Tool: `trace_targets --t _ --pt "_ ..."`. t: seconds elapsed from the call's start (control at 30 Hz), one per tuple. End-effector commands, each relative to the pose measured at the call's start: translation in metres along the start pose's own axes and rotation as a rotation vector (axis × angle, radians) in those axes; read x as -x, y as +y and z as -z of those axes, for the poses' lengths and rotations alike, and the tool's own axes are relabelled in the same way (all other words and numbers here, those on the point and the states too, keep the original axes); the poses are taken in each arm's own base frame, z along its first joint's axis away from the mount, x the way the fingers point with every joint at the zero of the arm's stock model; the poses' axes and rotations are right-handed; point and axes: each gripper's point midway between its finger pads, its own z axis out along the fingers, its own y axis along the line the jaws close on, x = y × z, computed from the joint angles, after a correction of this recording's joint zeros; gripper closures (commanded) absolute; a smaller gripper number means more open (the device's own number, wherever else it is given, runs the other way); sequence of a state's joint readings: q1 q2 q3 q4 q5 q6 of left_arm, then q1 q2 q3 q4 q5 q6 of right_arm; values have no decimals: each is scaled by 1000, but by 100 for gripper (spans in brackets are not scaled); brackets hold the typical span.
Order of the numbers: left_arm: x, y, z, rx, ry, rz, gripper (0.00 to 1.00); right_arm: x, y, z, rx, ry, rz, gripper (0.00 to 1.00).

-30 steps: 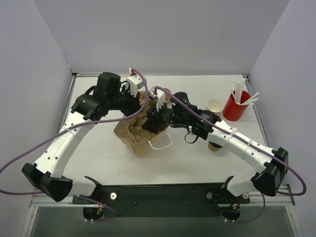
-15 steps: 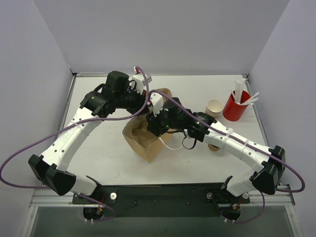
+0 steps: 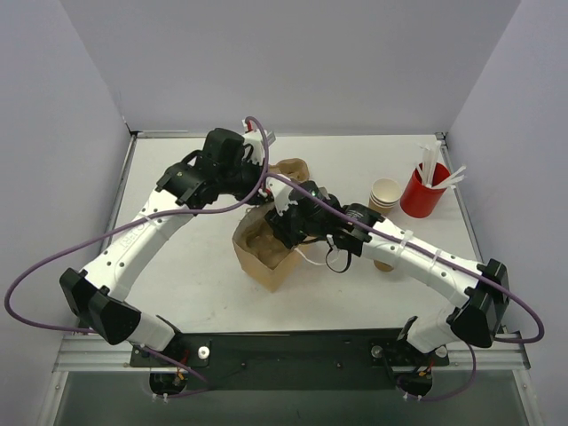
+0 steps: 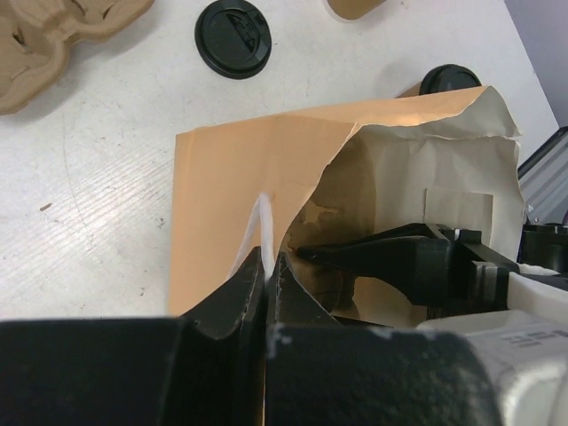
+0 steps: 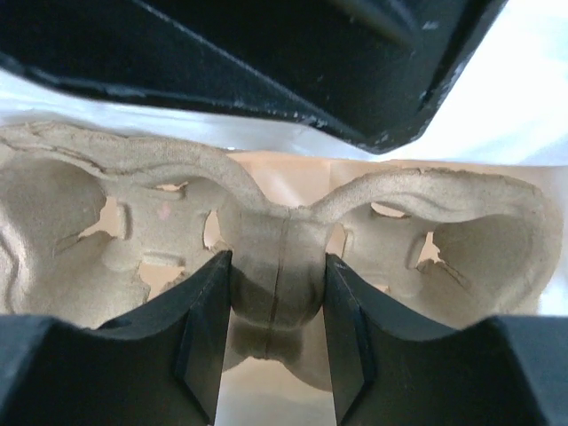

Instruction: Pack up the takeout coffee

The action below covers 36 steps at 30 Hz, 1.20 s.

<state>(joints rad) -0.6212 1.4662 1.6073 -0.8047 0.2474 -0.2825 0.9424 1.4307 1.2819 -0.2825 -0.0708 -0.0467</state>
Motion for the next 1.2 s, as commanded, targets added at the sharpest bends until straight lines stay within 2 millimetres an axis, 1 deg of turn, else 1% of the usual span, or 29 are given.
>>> trace_targets --t 0.0,0.03,0.07,0.13,0.17,0.23,0.27,0.33,0.4,0.43,0.5,0.53,0.6,0.7,0.8,0.83,0.87,1.0,1.07,1.1,1.17 --pt "23 -24 3 -41 -80 0 100 -36 -2 -18 -24 124 54 65" --pt "23 -24 3 -38 -81 -3 96 -37 -2 -19 -24 128 53 65" --pt "24 -23 3 -30 -82 -4 88 -39 -1 -21 -22 134 52 65" --pt "20 -21 2 -26 -65 -13 82 -43 -1 -25 -23 150 51 65" --pt "19 -19 2 -20 -61 -14 74 -43 -2 -27 -22 153 52 65" --pt "15 -16 3 -2 -54 -20 71 -48 -1 -31 -23 168 51 65" --pt "15 -15 4 2 -55 -20 66 -48 -1 -32 -23 173 52 65" --pt "15 -13 9 13 -55 -30 62 -50 -1 -33 -21 182 52 65" --pt "16 -13 15 18 -65 -40 56 -50 -1 -34 -19 183 51 65" --pt "19 -13 19 20 -75 -50 54 -49 -1 -34 -17 182 49 65" --pt "18 -10 24 39 -67 -71 50 -47 0 -33 -13 175 44 65" --pt "21 -8 28 59 -74 -80 49 -46 0 -33 -11 174 43 65" --pt "18 -5 33 74 -61 -114 43 -45 1 -33 -4 167 39 65" --pt "12 -5 39 54 -34 -148 40 -44 1 -35 -2 166 29 65" --pt "1 -10 42 6 1 -165 40 -45 -1 -36 -7 168 28 65" --pt "-1 -9 43 5 7 -165 42 -43 -1 -35 -5 161 25 65" --pt "-10 -9 43 3 29 -161 44 -43 -1 -35 -2 160 21 65" --pt "-32 -9 45 -30 82 -158 50 -41 -3 -35 0 154 10 65" --pt "-36 -12 49 -51 75 -153 53 -40 -4 -36 -2 152 10 65" --pt "-42 -14 48 -68 89 -143 54 -40 -4 -36 -2 154 8 65" --pt "-45 -15 51 -73 91 -138 54 -39 -5 -36 -7 153 6 65"
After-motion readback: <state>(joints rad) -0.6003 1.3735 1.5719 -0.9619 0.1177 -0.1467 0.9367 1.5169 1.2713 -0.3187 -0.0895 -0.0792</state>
